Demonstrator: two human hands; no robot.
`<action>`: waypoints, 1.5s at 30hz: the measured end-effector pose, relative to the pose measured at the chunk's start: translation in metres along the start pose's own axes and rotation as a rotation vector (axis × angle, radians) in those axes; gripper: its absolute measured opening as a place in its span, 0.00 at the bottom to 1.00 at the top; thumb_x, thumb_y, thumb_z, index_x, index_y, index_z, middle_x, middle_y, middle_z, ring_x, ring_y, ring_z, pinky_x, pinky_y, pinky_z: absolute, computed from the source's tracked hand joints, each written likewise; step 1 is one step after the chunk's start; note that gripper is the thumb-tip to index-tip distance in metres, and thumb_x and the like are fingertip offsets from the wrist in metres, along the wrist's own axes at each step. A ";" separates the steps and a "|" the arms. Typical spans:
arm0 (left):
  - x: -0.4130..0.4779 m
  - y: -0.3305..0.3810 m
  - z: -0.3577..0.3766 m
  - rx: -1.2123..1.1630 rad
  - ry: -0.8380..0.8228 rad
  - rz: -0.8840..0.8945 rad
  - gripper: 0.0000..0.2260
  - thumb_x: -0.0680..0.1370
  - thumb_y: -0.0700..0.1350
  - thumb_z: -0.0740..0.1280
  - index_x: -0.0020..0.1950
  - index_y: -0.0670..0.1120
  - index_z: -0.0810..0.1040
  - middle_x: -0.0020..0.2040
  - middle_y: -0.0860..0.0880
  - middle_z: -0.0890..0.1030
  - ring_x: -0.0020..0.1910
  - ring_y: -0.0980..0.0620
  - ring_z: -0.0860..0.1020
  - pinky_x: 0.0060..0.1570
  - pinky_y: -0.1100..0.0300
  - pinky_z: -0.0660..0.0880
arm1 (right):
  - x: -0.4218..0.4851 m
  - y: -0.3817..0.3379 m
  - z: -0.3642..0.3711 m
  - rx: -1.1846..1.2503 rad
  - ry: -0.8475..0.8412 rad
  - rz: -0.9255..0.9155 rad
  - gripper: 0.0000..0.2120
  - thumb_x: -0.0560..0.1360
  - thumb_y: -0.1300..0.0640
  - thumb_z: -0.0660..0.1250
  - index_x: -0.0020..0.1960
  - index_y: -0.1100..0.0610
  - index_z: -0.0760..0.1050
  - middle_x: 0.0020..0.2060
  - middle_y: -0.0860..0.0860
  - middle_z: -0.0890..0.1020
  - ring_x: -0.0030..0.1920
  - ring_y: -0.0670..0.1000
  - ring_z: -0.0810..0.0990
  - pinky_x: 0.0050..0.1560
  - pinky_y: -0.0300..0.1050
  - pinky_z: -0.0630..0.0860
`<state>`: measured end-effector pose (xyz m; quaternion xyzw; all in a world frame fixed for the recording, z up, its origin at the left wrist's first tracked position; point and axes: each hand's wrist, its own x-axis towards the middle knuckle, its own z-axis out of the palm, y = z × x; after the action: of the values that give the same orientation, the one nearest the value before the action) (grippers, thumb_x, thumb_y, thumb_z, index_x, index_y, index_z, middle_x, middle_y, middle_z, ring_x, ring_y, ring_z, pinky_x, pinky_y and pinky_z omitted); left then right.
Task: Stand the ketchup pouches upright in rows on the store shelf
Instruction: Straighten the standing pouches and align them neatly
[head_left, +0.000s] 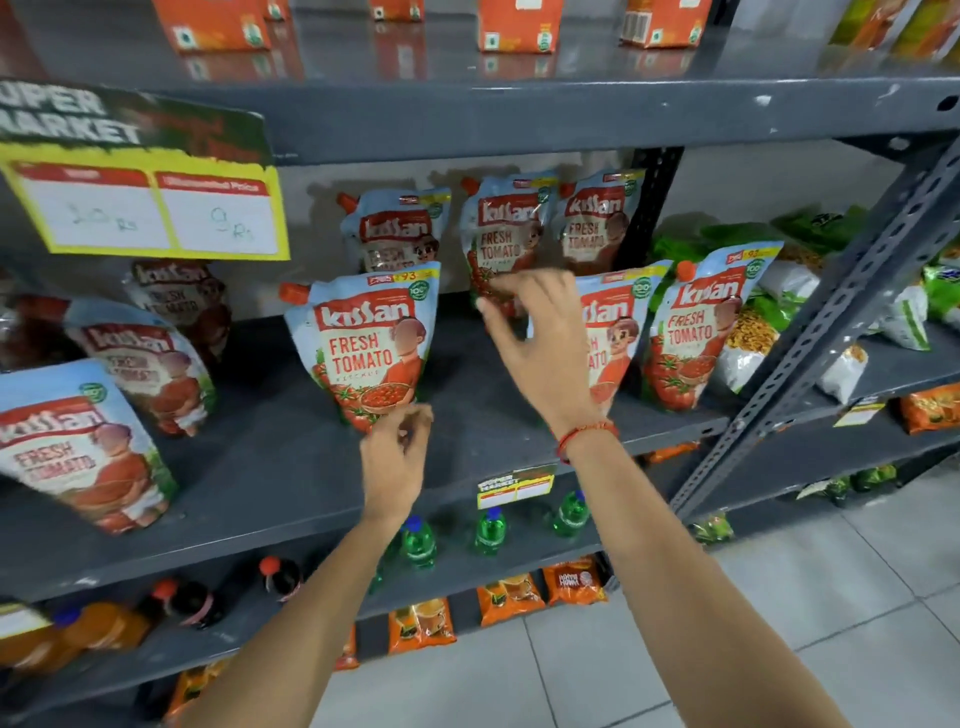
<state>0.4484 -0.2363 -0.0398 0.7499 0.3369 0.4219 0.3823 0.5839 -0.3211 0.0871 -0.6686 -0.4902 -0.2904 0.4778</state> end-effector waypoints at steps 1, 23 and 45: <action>0.001 -0.005 -0.014 0.003 0.072 -0.012 0.05 0.76 0.41 0.66 0.47 0.44 0.81 0.39 0.49 0.83 0.35 0.64 0.77 0.38 0.78 0.69 | -0.009 -0.008 0.013 0.052 -0.031 0.013 0.08 0.73 0.58 0.69 0.48 0.62 0.79 0.44 0.57 0.82 0.48 0.54 0.75 0.51 0.41 0.68; 0.022 -0.042 -0.056 -0.019 -0.333 -0.280 0.28 0.66 0.45 0.76 0.63 0.42 0.71 0.60 0.43 0.79 0.57 0.46 0.78 0.60 0.50 0.74 | -0.102 0.026 0.086 0.619 -0.777 0.869 0.29 0.65 0.54 0.78 0.62 0.53 0.70 0.60 0.52 0.80 0.61 0.51 0.78 0.62 0.47 0.75; -0.001 -0.035 -0.080 -0.062 -0.299 -0.223 0.22 0.72 0.43 0.72 0.64 0.44 0.73 0.59 0.47 0.80 0.52 0.54 0.80 0.56 0.62 0.75 | -0.130 -0.017 0.050 0.484 -0.133 0.964 0.37 0.64 0.55 0.78 0.69 0.55 0.66 0.63 0.50 0.73 0.61 0.47 0.74 0.61 0.43 0.73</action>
<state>0.3706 -0.1976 -0.0422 0.7501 0.3440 0.2710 0.4955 0.5189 -0.3232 -0.0369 -0.7056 -0.2100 0.1256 0.6650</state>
